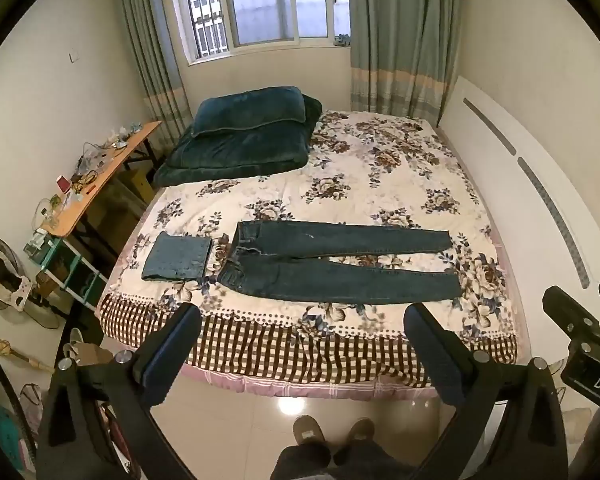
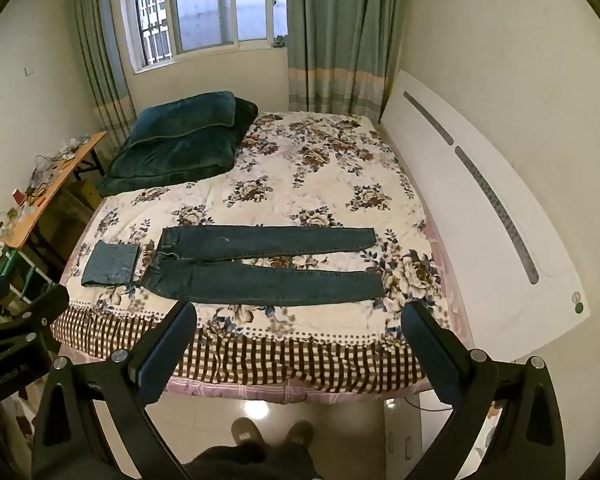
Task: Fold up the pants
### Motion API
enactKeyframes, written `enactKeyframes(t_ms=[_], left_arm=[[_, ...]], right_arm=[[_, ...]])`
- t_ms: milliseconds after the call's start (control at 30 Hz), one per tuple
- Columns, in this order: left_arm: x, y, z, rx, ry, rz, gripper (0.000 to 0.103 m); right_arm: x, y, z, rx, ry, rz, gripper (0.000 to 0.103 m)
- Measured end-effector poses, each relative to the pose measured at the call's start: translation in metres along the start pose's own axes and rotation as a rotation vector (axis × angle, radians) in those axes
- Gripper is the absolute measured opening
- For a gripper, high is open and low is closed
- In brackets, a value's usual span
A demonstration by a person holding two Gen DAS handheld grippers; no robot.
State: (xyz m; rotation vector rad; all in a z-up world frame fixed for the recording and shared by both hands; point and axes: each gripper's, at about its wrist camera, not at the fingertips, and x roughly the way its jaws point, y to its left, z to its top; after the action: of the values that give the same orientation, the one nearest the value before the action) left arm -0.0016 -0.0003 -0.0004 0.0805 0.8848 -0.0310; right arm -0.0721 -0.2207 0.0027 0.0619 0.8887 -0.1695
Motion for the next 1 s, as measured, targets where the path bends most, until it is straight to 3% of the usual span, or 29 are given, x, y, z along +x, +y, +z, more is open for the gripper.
enactKeyframes(t_ms=[1000], left_arm=[[-0.0048,0.0020,0.0029,0.000,0.006,0.001,0.103]], right_arm=[[-0.0006,0.0003,0.0011,-0.009,-0.001,0.013,0.103]])
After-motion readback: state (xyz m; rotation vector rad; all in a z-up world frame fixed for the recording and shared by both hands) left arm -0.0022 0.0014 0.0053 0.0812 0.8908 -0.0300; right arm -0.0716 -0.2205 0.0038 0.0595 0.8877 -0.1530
